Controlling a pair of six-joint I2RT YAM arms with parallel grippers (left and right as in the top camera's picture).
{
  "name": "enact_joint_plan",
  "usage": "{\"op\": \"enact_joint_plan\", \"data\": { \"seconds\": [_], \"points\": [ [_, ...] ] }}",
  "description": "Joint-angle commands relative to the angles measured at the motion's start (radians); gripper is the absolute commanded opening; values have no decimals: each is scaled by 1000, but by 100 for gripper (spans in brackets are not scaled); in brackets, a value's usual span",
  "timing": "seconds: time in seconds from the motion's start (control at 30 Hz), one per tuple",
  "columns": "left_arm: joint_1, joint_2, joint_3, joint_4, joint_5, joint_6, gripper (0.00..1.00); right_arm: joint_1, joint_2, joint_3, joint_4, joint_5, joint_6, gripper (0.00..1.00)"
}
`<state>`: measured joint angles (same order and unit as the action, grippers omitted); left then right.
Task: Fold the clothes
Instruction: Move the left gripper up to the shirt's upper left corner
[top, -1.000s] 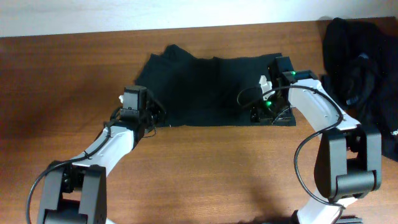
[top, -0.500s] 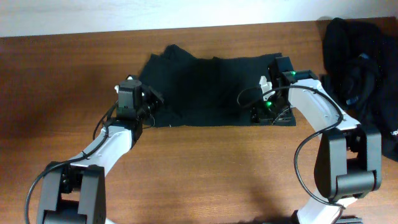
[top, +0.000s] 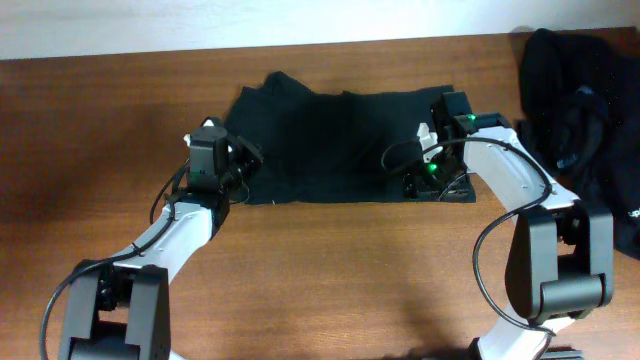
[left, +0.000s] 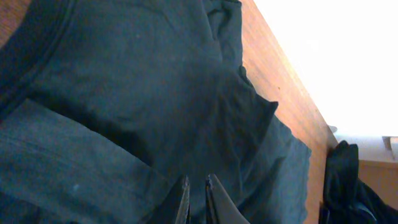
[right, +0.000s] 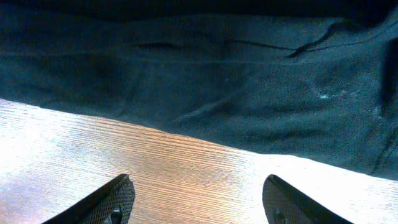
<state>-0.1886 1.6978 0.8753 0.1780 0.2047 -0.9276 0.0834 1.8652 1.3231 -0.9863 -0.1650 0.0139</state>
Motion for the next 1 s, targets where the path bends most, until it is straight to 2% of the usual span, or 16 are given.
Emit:
{"op": "enact_joint_plan", "data": {
  "seconds": [0.0,0.07,0.13,0.2,0.3,0.4,0.47,0.53,0.63,0.67,0.77,0.83,0.97],
  "points": [
    [1,-24,17,5,58,34,10,7,-26,3,2,13,-10,72],
    [1,-24,24,2,78,66,10,7,-26,3,6,12,-10,72],
    [1,-24,48,-18,106,115,10,7,-26,3,8,12,-10,79],
    [1,-24,94,-90,121,168,10,7,-26,3,7,12,-10,80],
    [1,-24,211,-302,106,300,9,7,-26,3,6,5,-10,81],
    [1,-24,349,-555,2,422,9,7,-27,19,2,-19,-10,80],
    [1,-24,414,-684,-76,452,9,8,-27,43,-12,-31,-10,74],
    [1,-24,433,-753,-120,453,9,8,-27,61,-18,-37,-9,58],
    [1,-6,424,-810,-131,455,9,7,-26,64,-8,-35,15,13],
    [1,9,417,-820,-131,455,9,7,-26,64,-6,-32,28,4],
    [1,65,408,-824,-122,490,8,7,-26,64,-2,-33,28,4],
    [1,117,408,-813,-103,514,1,7,-26,64,3,-32,27,4],
    [1,182,408,-788,-43,552,1,7,-26,64,3,-32,27,4]
  ]
}}
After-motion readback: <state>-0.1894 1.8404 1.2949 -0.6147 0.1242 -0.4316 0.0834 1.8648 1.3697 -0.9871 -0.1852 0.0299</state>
